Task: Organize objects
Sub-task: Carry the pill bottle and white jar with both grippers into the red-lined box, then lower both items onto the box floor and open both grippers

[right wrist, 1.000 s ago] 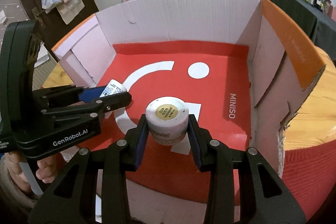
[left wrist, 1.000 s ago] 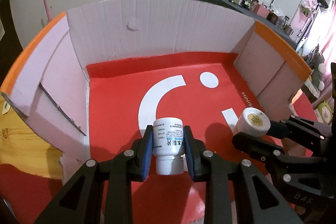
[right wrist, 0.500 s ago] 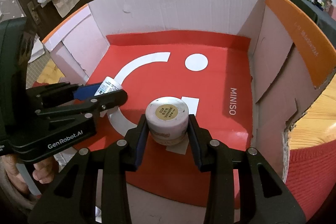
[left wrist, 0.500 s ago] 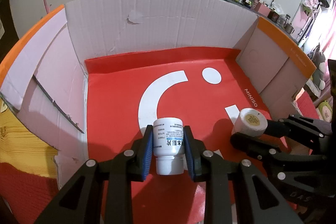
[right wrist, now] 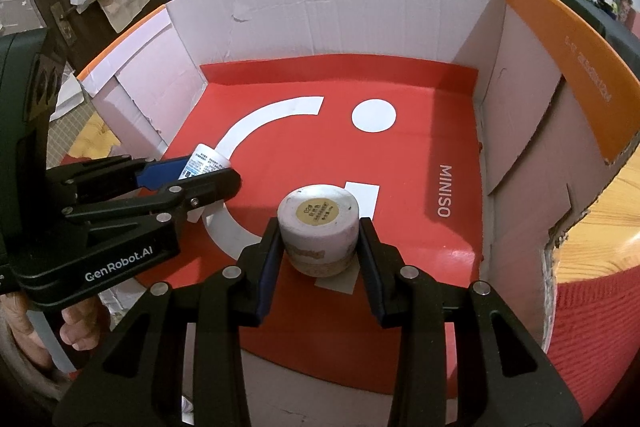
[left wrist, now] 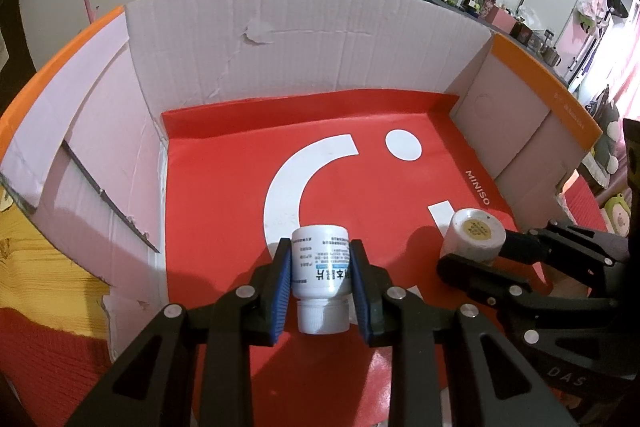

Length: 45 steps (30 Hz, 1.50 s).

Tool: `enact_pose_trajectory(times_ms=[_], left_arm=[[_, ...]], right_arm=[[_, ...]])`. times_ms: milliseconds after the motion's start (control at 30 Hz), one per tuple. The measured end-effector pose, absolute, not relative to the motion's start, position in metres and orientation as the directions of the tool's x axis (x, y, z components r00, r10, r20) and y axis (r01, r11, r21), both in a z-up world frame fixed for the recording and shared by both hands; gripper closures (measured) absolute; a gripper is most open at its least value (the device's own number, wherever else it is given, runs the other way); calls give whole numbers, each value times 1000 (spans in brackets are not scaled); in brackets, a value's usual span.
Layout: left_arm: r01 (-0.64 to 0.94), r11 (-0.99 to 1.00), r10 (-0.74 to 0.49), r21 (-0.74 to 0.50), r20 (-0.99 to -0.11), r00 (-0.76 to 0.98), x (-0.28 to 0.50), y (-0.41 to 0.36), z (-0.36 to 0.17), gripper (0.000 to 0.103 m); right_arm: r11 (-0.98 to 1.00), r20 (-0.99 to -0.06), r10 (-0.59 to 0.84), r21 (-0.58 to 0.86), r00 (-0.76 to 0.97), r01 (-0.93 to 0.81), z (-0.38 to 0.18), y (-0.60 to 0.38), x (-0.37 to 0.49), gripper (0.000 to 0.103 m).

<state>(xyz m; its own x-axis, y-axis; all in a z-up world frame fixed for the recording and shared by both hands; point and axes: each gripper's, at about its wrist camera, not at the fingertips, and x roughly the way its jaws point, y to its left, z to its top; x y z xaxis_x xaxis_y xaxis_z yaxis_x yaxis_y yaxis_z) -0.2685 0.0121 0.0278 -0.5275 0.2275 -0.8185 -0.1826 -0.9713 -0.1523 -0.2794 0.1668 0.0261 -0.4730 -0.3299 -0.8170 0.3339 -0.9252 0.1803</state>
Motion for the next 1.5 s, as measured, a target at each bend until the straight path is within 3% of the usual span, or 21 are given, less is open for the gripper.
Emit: enact_pose_trajectory(times_ms=[333,467,700,1033,1167,1500], left_arm=[[-182,-971,227,-152,-818,-528,-268,11,28,72],[-178,-973,220,-146,-815,-535,-267,11,30,67],[-175,-976,208,-132,-807,-552,-263,10,35,67],[-166,-978,200,-127,-804,-561,-258,9,38,54],[-166,-978,202,-130,-800,-566,-254,8,41,54],[-161,-981,187,-111,-781,-596,-238,6,54,45]], right_arm=[[-919,-811,-353,205,-467,338,25,167,-279,65],[-919,-802,-355,204,-480,338,29,167,-276,50],[-919,-797,-353,198,-490,340,34,168,-274,50],[-920,-794,-350,190,-497,344,38,168,-269,49],[-921,-785,-349,185,-512,344,41,170,-264,38],[-918,-775,-359,191,-521,349,44,173,-253,37]])
